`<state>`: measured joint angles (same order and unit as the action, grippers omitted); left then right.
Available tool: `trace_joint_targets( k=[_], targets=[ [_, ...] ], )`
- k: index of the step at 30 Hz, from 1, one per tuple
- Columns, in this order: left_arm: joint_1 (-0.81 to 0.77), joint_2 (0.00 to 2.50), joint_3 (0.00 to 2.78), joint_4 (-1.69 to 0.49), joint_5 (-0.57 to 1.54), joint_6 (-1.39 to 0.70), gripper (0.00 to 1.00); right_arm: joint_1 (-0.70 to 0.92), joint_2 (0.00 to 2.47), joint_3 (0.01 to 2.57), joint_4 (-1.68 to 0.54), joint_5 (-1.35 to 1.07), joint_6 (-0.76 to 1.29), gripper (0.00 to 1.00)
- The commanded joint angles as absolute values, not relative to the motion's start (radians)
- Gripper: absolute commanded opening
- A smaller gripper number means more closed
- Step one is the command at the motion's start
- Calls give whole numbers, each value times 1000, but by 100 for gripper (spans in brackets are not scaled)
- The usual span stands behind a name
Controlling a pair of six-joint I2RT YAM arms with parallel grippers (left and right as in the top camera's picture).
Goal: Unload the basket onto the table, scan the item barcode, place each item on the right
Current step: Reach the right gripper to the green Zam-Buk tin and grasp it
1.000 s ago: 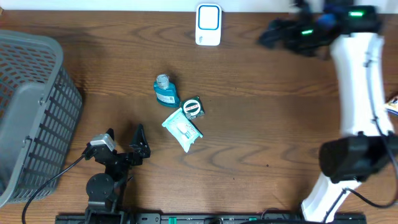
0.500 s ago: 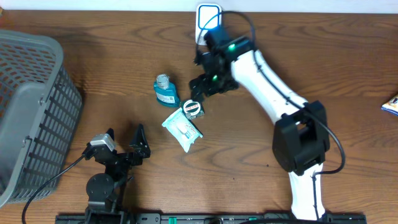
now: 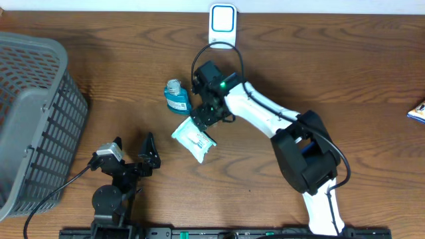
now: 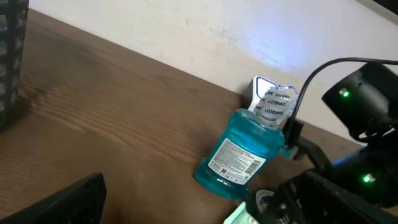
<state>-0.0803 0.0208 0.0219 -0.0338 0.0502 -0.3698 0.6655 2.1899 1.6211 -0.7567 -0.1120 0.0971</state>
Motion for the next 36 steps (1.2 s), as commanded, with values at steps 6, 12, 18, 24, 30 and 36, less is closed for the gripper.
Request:
trace_joint_targets(
  k=[6,12,18,24,30,36],
  targets=[
    [-77,18,4,-67,38,-369,98,677,2185,1607,-672,-75,119,99],
    [-77,18,4,-67,38,-368,98,677,2211,1607,-646,-32,119,99],
    [-77,18,4,-67,38,-369,98,686,2273,1607,-663,-40,119,99],
    [-77,18,4,-67,38,-368,98,696,2294,1607,-703,-39,128,90],
    [-77,18,4,-67,38,-368,98,685,2294,1608,-718,-40,247,78],
    [-77,18,4,-67,38,-369,98,669,2293,1610,-727,-40,292,65]
  ],
)
